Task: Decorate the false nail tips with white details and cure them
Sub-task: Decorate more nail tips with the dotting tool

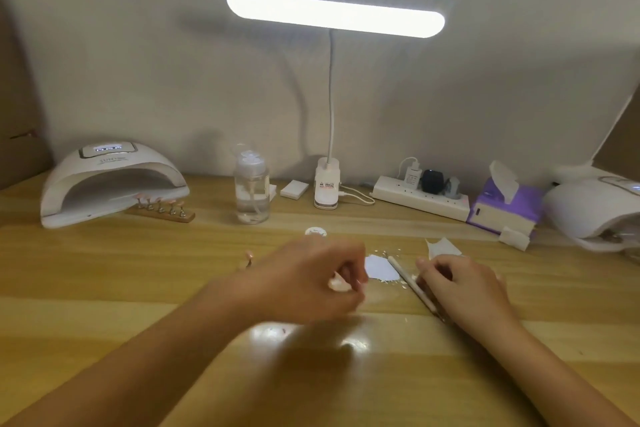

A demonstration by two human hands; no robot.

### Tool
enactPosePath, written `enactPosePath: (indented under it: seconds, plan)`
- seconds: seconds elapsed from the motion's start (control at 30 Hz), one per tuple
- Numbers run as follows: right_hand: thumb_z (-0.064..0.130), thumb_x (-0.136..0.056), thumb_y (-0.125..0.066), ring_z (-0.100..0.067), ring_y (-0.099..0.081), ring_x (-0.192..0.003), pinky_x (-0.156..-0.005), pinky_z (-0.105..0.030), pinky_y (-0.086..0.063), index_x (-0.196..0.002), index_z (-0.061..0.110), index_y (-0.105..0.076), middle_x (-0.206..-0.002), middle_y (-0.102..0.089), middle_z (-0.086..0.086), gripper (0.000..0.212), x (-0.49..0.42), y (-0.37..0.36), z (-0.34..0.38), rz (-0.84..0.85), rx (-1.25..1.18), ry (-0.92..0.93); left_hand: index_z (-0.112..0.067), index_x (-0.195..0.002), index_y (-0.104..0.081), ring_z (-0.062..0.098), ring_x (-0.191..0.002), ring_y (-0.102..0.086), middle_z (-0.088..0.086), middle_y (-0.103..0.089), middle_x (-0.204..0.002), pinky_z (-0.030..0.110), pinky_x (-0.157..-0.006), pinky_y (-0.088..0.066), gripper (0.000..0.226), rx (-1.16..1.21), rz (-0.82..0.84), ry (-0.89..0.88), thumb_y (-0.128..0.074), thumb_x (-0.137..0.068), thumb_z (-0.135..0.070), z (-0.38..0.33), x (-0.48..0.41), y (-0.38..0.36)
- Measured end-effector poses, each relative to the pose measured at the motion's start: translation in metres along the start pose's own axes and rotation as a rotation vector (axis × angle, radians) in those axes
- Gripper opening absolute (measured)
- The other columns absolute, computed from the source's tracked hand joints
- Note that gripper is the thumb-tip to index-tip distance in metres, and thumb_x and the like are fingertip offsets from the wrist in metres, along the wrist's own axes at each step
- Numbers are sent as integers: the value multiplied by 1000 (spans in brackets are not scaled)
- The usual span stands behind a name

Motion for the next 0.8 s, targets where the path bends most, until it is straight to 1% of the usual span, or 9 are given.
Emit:
enactPosePath:
  seconds: [0.1,0.23,0.3,0.4,0.5,0.6,0.67,0.73,0.8]
  plan:
    - [55,-95,-54,-7,-63,-74,-95,-46,-48,-70,29,-71,-62,-69,15,40,-2,2,-1,63,-89,-59,-36,-93,-48,4,-108,-58,-15,-65,-116,33,-90,-51,10,-108,90,-31,-56,-94,-31,3,-2,-36]
    - [57,-81,-72,-4,-65,-58,-84,-40,-54,-75,26,-66,-58,-69,14,32,-1,-1,3,157,-60,-70,-38,-95,-43,4,-104,-56,-18,-62,-112,34,-87,-51,6,-182,9,-57,-49,-94,-37,11,-2,-45]
    - [53,-80,-74,-1,-63,-53,-78,-36,-54,-75,26,-66,-56,-67,19,29,-1,-3,5,160,-6,-61,-39,-93,-42,4,-100,-56,-18,-63,-108,34,-82,-51,3,-200,-41,-65,-45,-92,-39,11,-3,-47]
    - [44,-82,-74,-4,-63,-49,-59,-27,-46,-72,23,-69,-53,-67,15,24,-3,-1,2,154,-47,-84,-35,-95,-47,3,-93,-55,-18,-63,-102,33,-77,-50,11,-206,-124,-53,-42,-87,-41,13,-5,-50]
    - [40,-85,-73,-2,-59,-49,-56,-26,-44,-68,18,-72,-54,-68,8,28,-6,3,-1,142,-144,-108,-33,-95,-52,2,-90,-53,-19,-62,-96,32,-75,-49,14,-199,-177,-41,-45,-86,-39,16,-4,-51]
    - [37,-87,-70,-1,-51,-43,-56,-26,-39,-66,11,-72,-50,-64,7,34,-8,7,-2,141,-335,-143,-33,-93,-52,1,-89,-54,-20,-63,-94,32,-74,-49,12,-165,-197,-36,-46,-84,-38,18,-5,-53]
    - [34,-90,-68,-9,-52,-54,-59,-27,-38,-74,4,-75,-55,-63,3,35,-9,10,-3,97,-516,-171,-34,-89,-49,0,-91,-57,-20,-65,-96,32,-75,-50,6,-122,-215,-24,-49,-84,-37,19,-5,-53]
    - [27,-92,-65,-9,-45,-54,-57,-23,-37,-79,4,-75,-56,-63,4,29,-10,11,-2,66,-693,-181,-35,-86,-49,-1,-94,-59,-21,-66,-98,30,-77,-51,6,-54,-263,1,-53,-83,-36,21,-5,-52]
    - [18,-92,-62,-6,-39,-51,-54,-22,-34,-81,8,-71,-59,-64,4,17,-10,9,1,55,-803,-186,-34,-84,-50,2,-88,-60,-21,-65,-92,29,-74,-51,6,-5,-321,29,-56,-83,-34,24,-5,-51]
Point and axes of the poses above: each hand's wrist, its own x-axis away from the middle knuckle, its own y-axis out of the back of the hand, z = x × y, the point moved 3 cm from there along -x, towards the middle knuckle
